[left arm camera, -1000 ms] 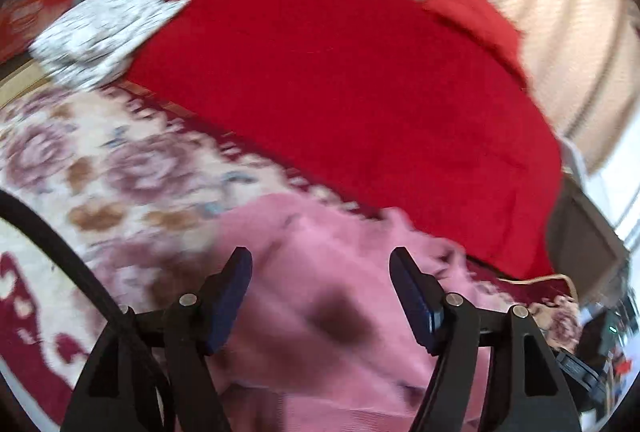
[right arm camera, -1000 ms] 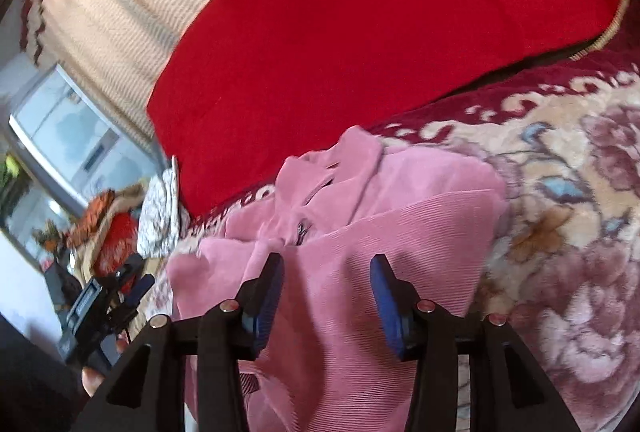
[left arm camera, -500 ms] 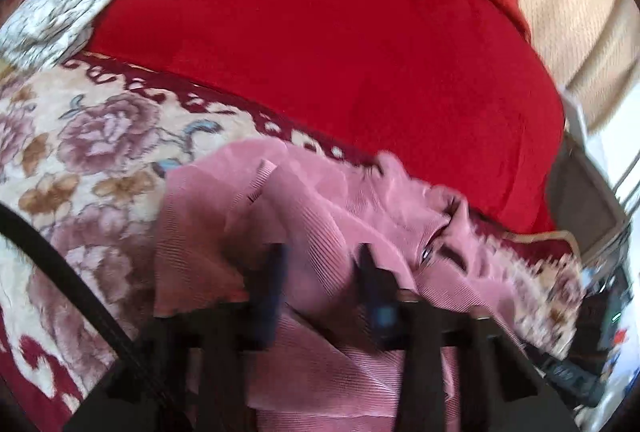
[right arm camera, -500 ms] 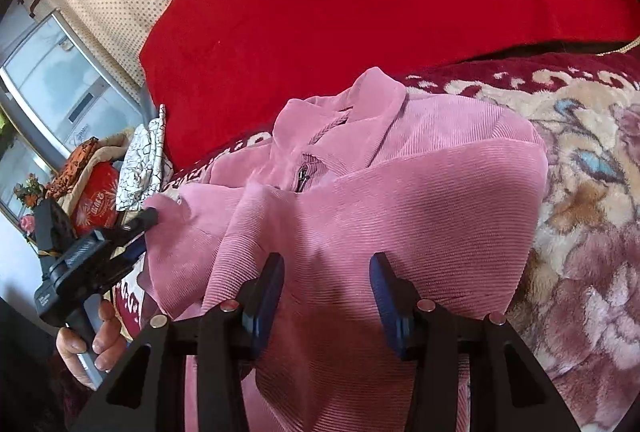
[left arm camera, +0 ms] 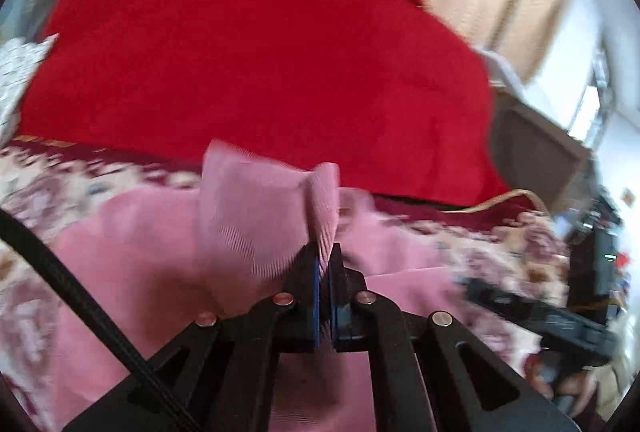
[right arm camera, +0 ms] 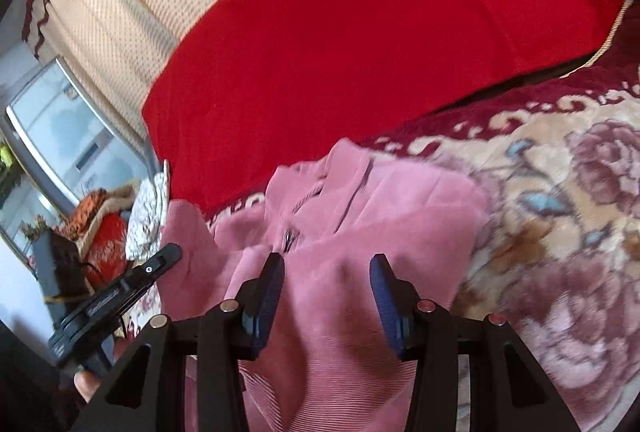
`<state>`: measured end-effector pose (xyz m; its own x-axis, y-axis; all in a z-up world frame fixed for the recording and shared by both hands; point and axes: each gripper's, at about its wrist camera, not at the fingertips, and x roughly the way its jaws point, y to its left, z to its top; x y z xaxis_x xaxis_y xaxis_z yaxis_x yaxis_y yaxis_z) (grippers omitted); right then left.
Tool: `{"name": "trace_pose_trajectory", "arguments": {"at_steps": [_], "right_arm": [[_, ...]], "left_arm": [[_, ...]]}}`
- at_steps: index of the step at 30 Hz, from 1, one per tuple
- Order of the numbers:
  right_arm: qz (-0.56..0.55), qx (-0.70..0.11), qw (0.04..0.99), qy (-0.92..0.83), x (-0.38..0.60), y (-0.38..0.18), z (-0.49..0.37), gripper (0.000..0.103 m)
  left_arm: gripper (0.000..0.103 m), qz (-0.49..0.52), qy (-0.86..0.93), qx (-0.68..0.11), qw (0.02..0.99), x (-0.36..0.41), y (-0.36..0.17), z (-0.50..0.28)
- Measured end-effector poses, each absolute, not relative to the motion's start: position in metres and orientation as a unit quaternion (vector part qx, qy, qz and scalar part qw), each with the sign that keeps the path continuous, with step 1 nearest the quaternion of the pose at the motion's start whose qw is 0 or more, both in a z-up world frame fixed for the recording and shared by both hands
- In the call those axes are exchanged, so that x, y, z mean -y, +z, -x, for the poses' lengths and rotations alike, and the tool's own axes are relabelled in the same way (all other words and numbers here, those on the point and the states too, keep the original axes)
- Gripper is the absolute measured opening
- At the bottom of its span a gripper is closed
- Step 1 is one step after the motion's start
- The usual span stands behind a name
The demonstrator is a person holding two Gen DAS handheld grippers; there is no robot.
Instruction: Fold large clothes
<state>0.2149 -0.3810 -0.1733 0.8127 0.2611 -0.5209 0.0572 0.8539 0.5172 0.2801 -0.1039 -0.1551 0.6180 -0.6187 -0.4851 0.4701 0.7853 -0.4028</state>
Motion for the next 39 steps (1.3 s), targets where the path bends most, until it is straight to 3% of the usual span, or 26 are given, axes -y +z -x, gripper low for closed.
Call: {"name": "trace_pose_trajectory", "arguments": {"at_steps": [4, 6, 8, 11, 13, 20, 25, 28, 34, 39], "right_arm": [[-0.271, -0.286, 0.919, 0.03, 0.401, -0.168, -0.205, 0.049], [-0.298, -0.281, 0.912, 0.02, 0.419, -0.169, -0.202, 0.054], [-0.33, -0.276, 0.902, 0.02, 0.436, -0.17, -0.198, 0.059], [-0.36, -0.268, 0.893, 0.027, 0.447, -0.169, -0.197, 0.064], [-0.359, -0.264, 0.894, 0.035, 0.443, -0.166, -0.197, 0.066], [-0.248, -0.257, 0.929, 0.095, 0.377, -0.144, -0.208, 0.063], [-0.182, -0.307, 0.927, 0.112, 0.326, -0.157, -0.232, 0.063], [-0.151, -0.401, 0.899, 0.091, 0.311, -0.194, -0.26, 0.062], [-0.122, -0.383, 0.912, 0.085, 0.304, -0.183, -0.248, 0.062], [-0.127, -0.291, 0.946, 0.063, 0.313, -0.145, -0.237, 0.062]], "left_arm": [[0.003, 0.036, -0.395, -0.315, 0.862, 0.17, -0.152, -0.251], [0.019, 0.003, -0.411, -0.332, 0.849, 0.187, -0.157, -0.245], [0.047, -0.01, -0.417, -0.334, 0.845, 0.186, -0.157, -0.244], [0.064, 0.051, -0.393, -0.296, 0.869, 0.143, -0.144, -0.252], [0.068, 0.104, -0.362, -0.286, 0.881, 0.109, -0.142, -0.263], [0.067, 0.085, -0.09, -0.347, 0.93, 0.028, -0.176, -0.31], [0.067, -0.017, -0.038, -0.473, 0.88, 0.039, -0.238, -0.33], [0.067, -0.103, -0.03, -0.448, 0.888, 0.055, -0.242, -0.319], [0.067, -0.018, -0.072, -0.414, 0.907, 0.035, -0.215, -0.309], [0.067, -0.018, -0.078, -0.357, 0.931, 0.052, -0.2, -0.299]]}}
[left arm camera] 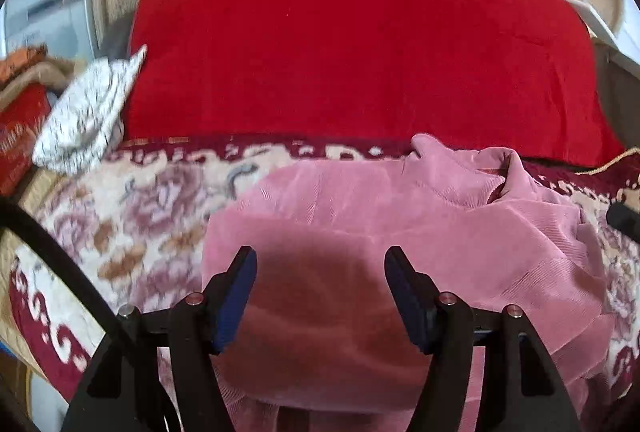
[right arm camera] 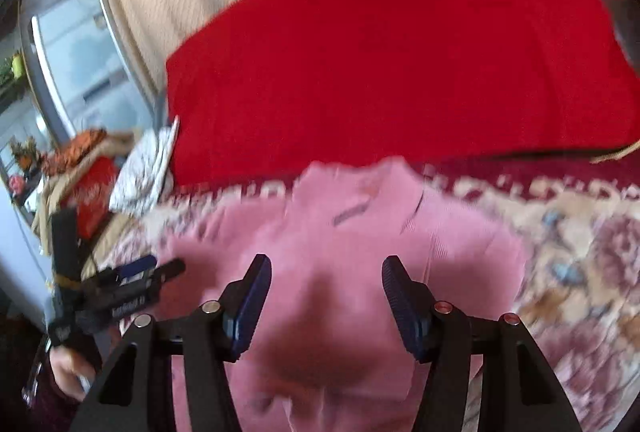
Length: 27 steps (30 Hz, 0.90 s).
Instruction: Fold large clothes
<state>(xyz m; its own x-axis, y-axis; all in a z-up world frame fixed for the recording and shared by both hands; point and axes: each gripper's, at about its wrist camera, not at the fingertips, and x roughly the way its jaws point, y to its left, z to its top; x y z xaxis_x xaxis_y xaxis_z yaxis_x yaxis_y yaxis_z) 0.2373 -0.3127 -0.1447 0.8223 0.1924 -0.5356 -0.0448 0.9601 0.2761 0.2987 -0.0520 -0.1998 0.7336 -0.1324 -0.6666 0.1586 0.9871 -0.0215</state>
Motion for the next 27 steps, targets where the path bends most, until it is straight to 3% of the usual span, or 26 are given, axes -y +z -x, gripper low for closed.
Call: {"name": "trace_pose_trajectory", "arguments": {"at_steps": [3, 5, 8, 16, 21, 27], "right_arm": [[-0.134, -0.332, 0.932, 0.047, 0.312, -0.159, -0.253, 0.057], [-0.124, -0.397, 0.909, 0.036, 0.308, -0.188, -0.272, 0.048], [-0.077, -0.39, 0.917, 0.022, 0.297, -0.19, -0.271, 0.045], [-0.086, -0.321, 0.939, 0.083, 0.289, -0.161, -0.238, 0.046], [-0.089, -0.415, 0.902, 0.073, 0.283, -0.195, -0.257, 0.043], [-0.103, -0.399, 0.908, 0.081, 0.287, -0.185, -0.25, 0.042]], "left_arm": [[0.067, -0.044, -0.084, -0.421, 0.902, 0.072, -0.225, -0.318], [0.068, -0.079, -0.075, -0.471, 0.875, 0.087, -0.249, -0.328], [0.068, -0.124, -0.068, -0.44, 0.887, 0.101, -0.243, -0.317], [0.068, -0.056, -0.112, -0.384, 0.915, 0.082, -0.213, -0.296], [0.071, -0.104, -0.101, -0.447, 0.883, 0.101, -0.248, -0.307], [0.081, -0.139, -0.076, -0.424, 0.892, 0.112, -0.242, -0.3]]}}
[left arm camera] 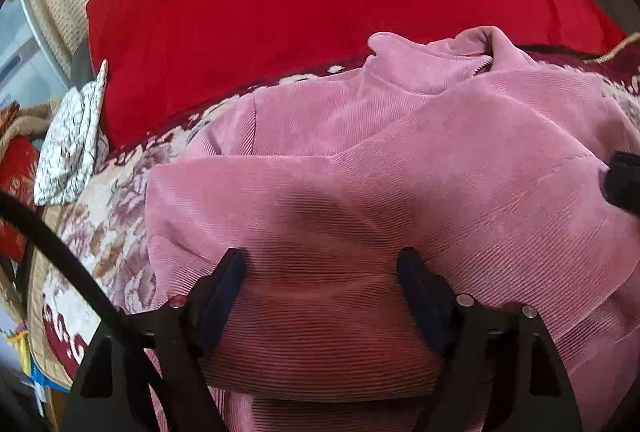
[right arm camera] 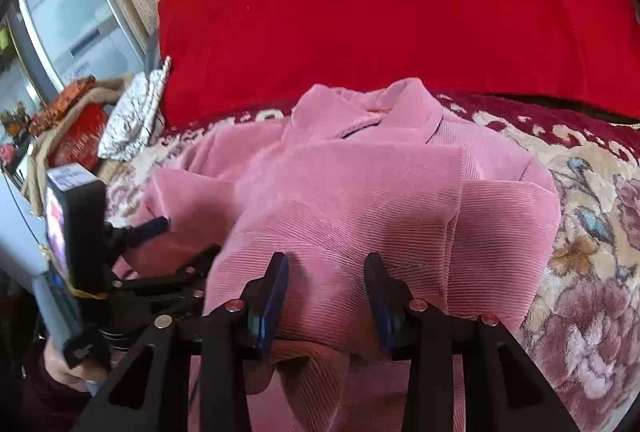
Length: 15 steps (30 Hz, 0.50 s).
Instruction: Fold large clothes
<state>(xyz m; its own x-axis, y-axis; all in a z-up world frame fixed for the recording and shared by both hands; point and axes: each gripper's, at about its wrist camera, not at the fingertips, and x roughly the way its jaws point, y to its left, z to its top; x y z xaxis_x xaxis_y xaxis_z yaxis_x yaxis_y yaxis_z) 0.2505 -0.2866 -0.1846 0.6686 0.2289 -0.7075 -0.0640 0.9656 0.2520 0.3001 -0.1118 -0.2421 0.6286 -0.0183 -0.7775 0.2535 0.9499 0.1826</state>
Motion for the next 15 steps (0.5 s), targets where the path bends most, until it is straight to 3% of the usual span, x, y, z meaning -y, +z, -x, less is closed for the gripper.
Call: {"name": "trace_pose_trajectory", "arguments": {"at_steps": [10, 15], "right_arm": [[-0.078, -0.409, 0.907, 0.06, 0.289, -0.193, -0.247, 0.043], [-0.063, -0.404, 0.911, 0.056, 0.286, -0.194, -0.245, 0.043]], "left_arm": [[0.097, -0.109, -0.062, -0.428, 0.895, 0.101, -0.253, -0.307], [0.099, -0.105, -0.061, -0.425, 0.897, 0.097, -0.256, -0.307]]}}
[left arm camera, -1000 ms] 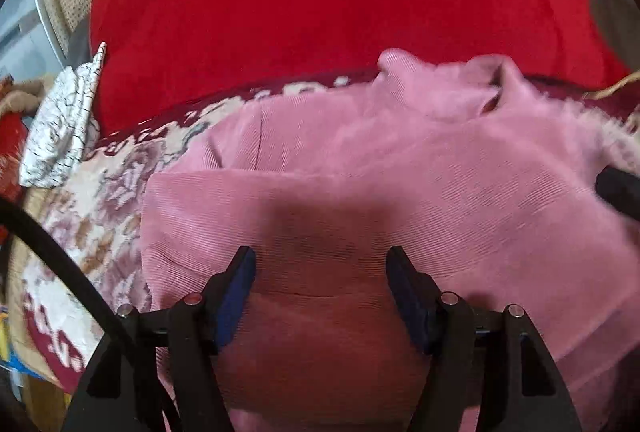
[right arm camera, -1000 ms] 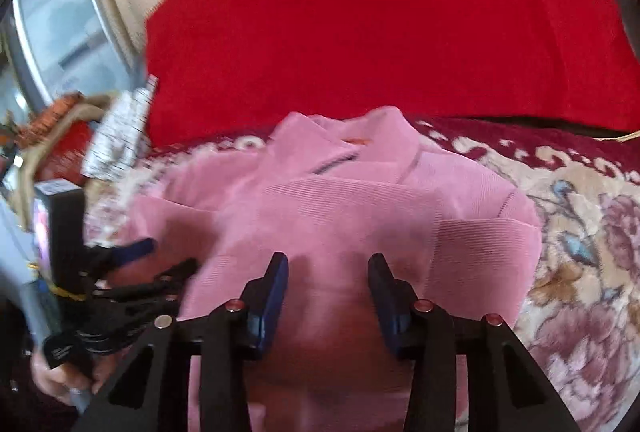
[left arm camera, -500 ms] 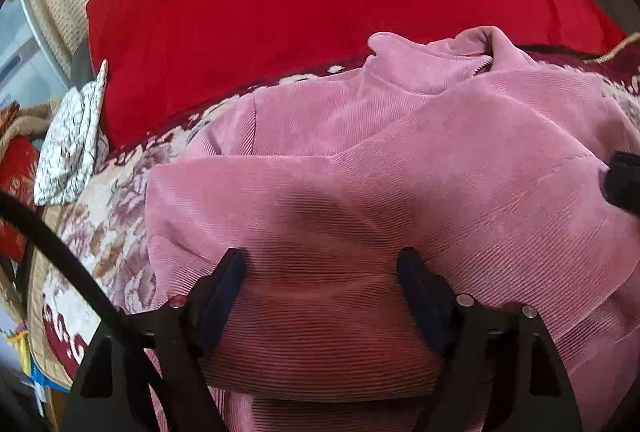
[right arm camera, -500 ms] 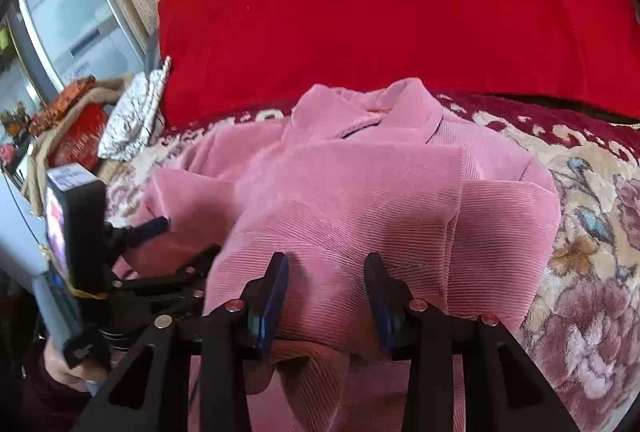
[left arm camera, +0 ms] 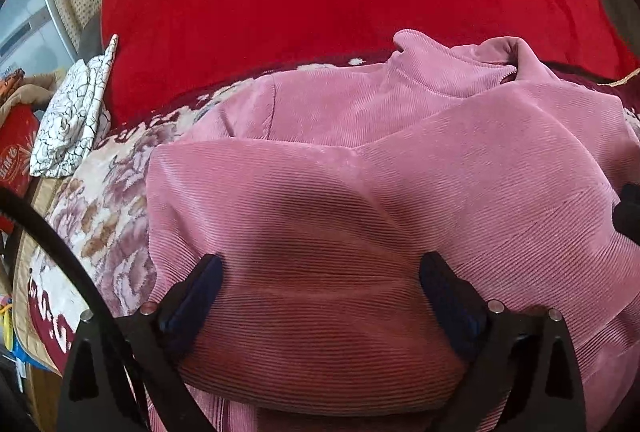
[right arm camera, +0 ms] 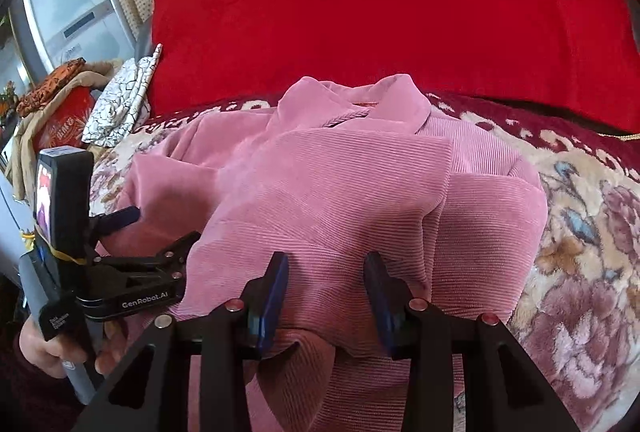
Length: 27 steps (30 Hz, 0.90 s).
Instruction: Fold large clothes
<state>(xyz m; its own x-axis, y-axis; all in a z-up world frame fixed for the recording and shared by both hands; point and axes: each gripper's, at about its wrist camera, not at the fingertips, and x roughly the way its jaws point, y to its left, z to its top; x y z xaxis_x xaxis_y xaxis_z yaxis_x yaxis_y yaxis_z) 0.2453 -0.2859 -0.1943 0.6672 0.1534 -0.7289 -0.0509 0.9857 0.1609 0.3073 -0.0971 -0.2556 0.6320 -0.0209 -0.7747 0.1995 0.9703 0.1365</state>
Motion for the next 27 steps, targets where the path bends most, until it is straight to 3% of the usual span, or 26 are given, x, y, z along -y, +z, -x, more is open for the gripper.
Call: {"name": "trace_pose_trajectory", "arguments": {"at_steps": [9, 14, 27], "right_arm": [[-0.074, -0.345, 0.934, 0.061, 0.29, -0.168, -0.229, 0.043], [-0.072, -0.408, 0.909, 0.051, 0.289, -0.194, -0.248, 0.043], [-0.08, -0.353, 0.93, 0.056, 0.293, -0.169, -0.232, 0.044]], "left_arm": [[0.099, -0.108, -0.061, -0.422, 0.898, 0.097, -0.256, -0.308], [0.099, -0.109, -0.061, -0.421, 0.899, 0.096, -0.256, -0.307], [0.099, -0.108, -0.062, -0.421, 0.899, 0.094, -0.254, -0.307]]}}
